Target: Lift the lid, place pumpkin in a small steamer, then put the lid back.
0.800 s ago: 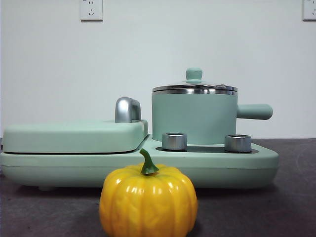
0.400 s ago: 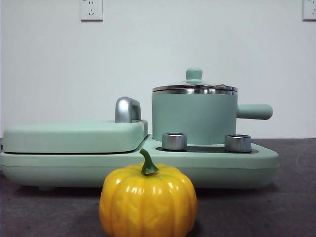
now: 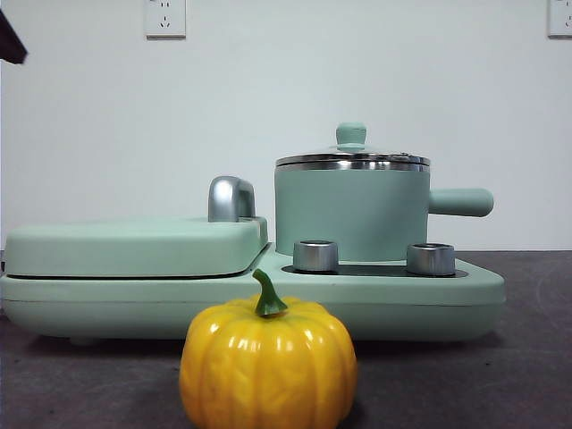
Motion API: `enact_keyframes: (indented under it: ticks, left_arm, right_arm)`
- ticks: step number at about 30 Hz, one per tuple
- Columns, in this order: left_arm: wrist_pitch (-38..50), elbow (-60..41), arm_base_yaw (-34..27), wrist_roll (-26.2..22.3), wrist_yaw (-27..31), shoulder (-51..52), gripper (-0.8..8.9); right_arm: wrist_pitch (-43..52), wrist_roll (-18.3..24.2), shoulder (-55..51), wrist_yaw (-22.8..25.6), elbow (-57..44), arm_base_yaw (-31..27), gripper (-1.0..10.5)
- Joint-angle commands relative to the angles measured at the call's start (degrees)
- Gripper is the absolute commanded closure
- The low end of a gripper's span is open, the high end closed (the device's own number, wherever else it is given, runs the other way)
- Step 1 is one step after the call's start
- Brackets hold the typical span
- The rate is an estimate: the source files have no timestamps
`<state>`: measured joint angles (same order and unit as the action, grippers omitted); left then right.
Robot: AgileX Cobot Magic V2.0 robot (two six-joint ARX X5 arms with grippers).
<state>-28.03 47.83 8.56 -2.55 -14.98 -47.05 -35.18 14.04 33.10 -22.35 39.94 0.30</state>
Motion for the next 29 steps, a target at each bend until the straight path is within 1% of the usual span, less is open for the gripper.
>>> enact_keyframes:
  ticks: [1, 5, 8, 9, 10, 11, 13, 16, 25, 29]
  left_arm:
    - [1.46, 1.64, 1.42, -4.68, -0.28, -1.49, 8.04]
    - [2.80, 1.62, 3.45, -6.05, -0.33, -2.91, 8.04]
    - [3.78, 1.64, 4.87, -6.08, -0.87, -3.58, 8.04]
    - [4.02, 1.64, 5.25, -6.08, -1.31, -3.65, 8.03]
    - [4.44, 1.62, 5.66, -6.01, -1.77, -3.69, 7.94]
    - [4.87, 1.64, 5.97, -5.95, -1.84, -3.69, 7.64]
    - [5.86, 1.64, 6.54, -5.64, -1.84, -3.69, 6.48]
    - [7.06, 1.62, 7.10, -5.57, -1.84, -3.69, 5.60]
    - [7.37, 1.64, 7.80, -5.64, -1.84, -3.76, 5.61]
    - [11.13, 1.62, 8.46, -5.60, -1.84, -4.79, 5.61]
  right_arm:
    - [0.42, 3.13, 1.57, -0.17, 1.29, 1.18, 9.3]
    - [0.46, 3.15, 4.24, -0.17, 1.81, 3.21, 9.3]
    - [0.50, 3.17, 6.14, -0.17, 2.73, 5.35, 9.2]
    - [0.52, 3.17, 6.56, -0.15, 3.02, 6.01, 9.0]
    - [0.61, 3.17, 6.99, -0.15, 3.32, 6.78, 8.5]
    - [0.63, 3.15, 7.21, -0.15, 3.50, 7.19, 8.1]
    - [0.66, 3.15, 7.67, -0.15, 3.80, 8.04, 7.3]
    - [0.68, 3.13, 7.63, -0.13, 3.91, 8.37, 6.7]
    - [0.66, 2.45, 7.61, -0.20, 3.91, 8.37, 6.7]
    - [0.66, 2.45, 7.61, -0.33, 3.91, 8.39, 6.7]
